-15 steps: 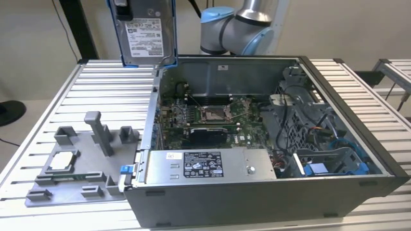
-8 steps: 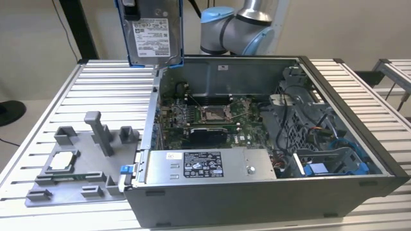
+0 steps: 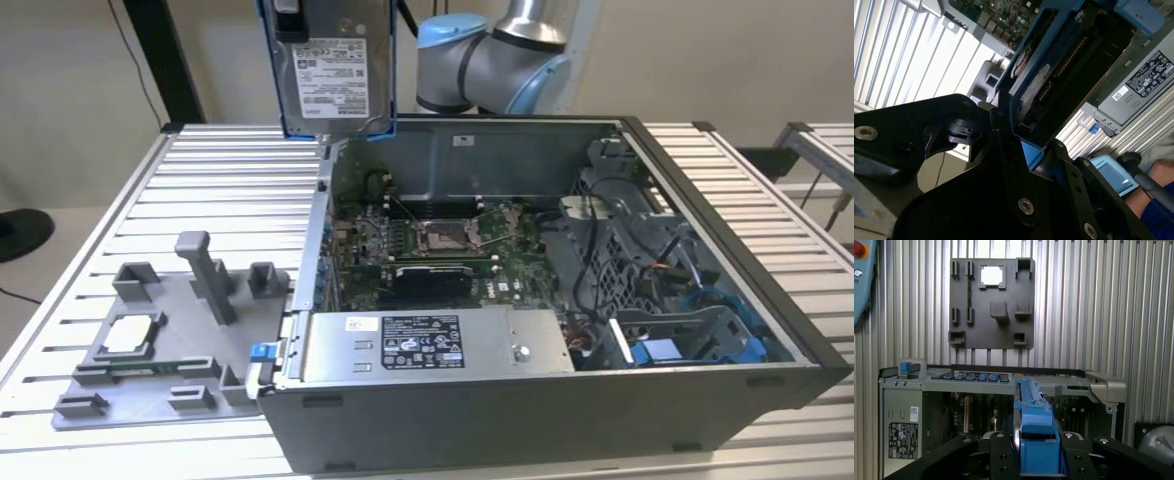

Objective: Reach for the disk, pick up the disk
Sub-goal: 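Pick up the disk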

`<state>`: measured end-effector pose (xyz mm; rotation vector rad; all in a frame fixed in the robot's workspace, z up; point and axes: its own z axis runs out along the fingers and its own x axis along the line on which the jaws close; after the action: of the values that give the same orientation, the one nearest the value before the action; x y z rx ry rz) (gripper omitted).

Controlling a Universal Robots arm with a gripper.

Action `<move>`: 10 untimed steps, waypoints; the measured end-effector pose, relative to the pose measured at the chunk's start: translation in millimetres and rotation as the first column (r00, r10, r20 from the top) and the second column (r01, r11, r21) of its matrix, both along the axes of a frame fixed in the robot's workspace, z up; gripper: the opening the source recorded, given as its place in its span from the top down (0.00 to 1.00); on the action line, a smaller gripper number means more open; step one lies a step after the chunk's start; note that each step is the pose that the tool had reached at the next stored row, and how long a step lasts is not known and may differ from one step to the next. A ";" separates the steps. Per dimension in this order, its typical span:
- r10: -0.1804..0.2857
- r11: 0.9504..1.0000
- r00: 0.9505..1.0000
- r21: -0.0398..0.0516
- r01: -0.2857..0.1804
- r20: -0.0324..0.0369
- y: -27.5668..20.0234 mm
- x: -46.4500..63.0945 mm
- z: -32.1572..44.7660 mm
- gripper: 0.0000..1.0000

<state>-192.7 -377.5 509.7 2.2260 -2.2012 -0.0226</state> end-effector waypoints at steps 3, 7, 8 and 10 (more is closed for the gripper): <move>0.000 1.000 1.000 0.000 0.000 0.000 0.0 5.3 0.0 1.00; 0.000 1.000 1.000 0.000 0.000 0.000 0.0 12.3 0.0 1.00; 0.000 1.000 1.000 0.000 0.000 0.000 0.0 14.1 0.0 1.00; 0.000 1.000 1.000 0.000 0.000 0.000 0.0 18.1 0.0 1.00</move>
<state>-174.6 -377.5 509.7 2.2261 -2.2011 -0.0226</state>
